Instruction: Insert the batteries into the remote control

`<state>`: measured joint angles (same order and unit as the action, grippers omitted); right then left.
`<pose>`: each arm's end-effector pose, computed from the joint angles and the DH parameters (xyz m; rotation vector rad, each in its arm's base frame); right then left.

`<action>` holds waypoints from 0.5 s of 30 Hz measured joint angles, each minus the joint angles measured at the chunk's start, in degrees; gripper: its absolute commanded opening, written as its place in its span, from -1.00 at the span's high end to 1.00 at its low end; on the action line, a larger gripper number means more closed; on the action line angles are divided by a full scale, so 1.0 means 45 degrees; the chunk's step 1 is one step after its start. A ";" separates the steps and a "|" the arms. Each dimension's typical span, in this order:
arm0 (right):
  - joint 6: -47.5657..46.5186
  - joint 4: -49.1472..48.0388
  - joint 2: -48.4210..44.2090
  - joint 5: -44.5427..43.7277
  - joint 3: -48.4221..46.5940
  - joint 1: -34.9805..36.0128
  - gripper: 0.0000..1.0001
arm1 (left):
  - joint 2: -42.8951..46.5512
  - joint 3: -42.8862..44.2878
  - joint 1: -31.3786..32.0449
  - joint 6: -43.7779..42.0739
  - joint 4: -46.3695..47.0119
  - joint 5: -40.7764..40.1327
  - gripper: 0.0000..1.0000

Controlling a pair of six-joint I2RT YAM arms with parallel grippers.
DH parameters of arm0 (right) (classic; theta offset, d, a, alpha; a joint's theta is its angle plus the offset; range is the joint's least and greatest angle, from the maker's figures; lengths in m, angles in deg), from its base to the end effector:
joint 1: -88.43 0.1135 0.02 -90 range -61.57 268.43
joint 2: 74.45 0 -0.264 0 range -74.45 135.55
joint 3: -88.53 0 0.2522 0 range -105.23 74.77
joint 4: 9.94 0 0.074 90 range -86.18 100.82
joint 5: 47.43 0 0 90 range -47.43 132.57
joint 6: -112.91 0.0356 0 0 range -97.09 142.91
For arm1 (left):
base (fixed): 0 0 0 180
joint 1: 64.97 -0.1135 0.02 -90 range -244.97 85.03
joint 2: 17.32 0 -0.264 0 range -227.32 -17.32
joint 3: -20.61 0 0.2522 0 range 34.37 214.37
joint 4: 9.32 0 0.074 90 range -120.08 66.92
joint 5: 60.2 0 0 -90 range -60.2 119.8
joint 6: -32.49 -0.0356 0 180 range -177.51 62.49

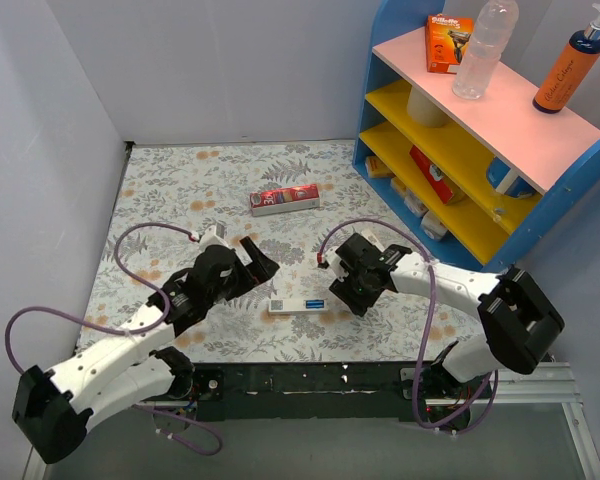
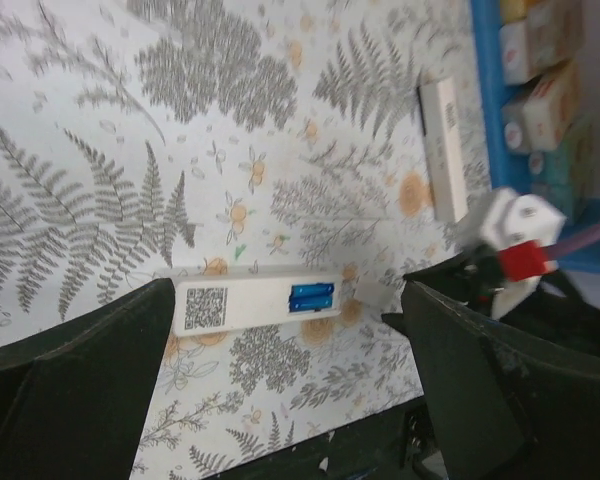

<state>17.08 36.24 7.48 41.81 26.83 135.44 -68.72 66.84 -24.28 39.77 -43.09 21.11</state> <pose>0.1800 0.1924 0.1872 -1.2183 2.4606 0.1846 0.1486 -0.1207 0.2285 -1.2605 2.1507 -1.0428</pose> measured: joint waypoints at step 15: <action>-0.1783 0.0845 0.1671 -0.0073 -0.0583 0.0063 -0.02 | 0.5022 0.1321 -0.0029 -0.4357 -0.0389 -0.5362 -0.96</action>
<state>9.06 40.05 15.00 41.48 24.21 135.72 -46.12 72.78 -24.41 20.16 -44.84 -3.02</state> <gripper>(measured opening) 0.514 0.981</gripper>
